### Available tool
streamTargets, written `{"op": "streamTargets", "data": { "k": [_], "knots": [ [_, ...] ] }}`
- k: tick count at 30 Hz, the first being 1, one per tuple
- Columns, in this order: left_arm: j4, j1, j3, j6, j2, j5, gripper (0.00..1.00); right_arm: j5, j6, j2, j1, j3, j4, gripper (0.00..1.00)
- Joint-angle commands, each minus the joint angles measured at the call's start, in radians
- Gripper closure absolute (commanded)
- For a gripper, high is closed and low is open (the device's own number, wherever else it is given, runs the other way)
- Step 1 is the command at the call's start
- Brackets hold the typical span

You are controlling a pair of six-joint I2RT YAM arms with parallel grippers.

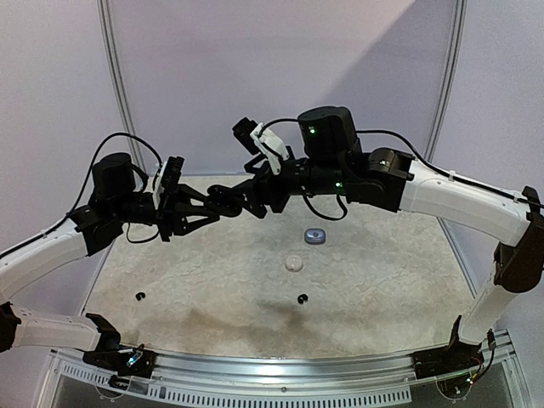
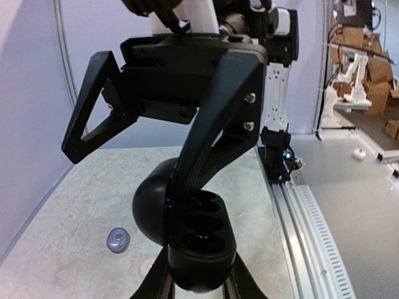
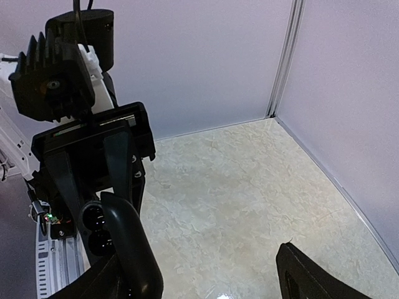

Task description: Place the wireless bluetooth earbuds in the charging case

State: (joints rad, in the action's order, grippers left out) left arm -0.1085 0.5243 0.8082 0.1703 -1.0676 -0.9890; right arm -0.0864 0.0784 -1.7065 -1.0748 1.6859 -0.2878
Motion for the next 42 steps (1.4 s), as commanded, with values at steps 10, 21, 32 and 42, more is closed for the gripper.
{"op": "streamTargets", "data": {
  "k": [10, 21, 32, 42],
  "knots": [
    [-0.230, -0.003, -0.078, -0.278, 0.000, 0.049, 1.00, -0.184, -0.120, -0.022, 0.042, 0.039, 0.026, 0.10],
    [-0.255, -0.003, -0.118, -0.316, 0.020, 0.198, 1.00, -0.142, -0.456, 0.065, 0.162, 0.016, 0.131, 0.01],
    [-0.254, -0.003, -0.157, -0.324, 0.048, 0.329, 1.00, 0.264, -0.673, 0.085, 0.192, -0.075, -0.477, 0.32],
    [-0.256, -0.002, -0.173, -0.320, 0.065, 0.340, 1.00, 0.149, -0.716, -0.276, 0.156, 0.102, -0.896, 0.49]
  ]
}}
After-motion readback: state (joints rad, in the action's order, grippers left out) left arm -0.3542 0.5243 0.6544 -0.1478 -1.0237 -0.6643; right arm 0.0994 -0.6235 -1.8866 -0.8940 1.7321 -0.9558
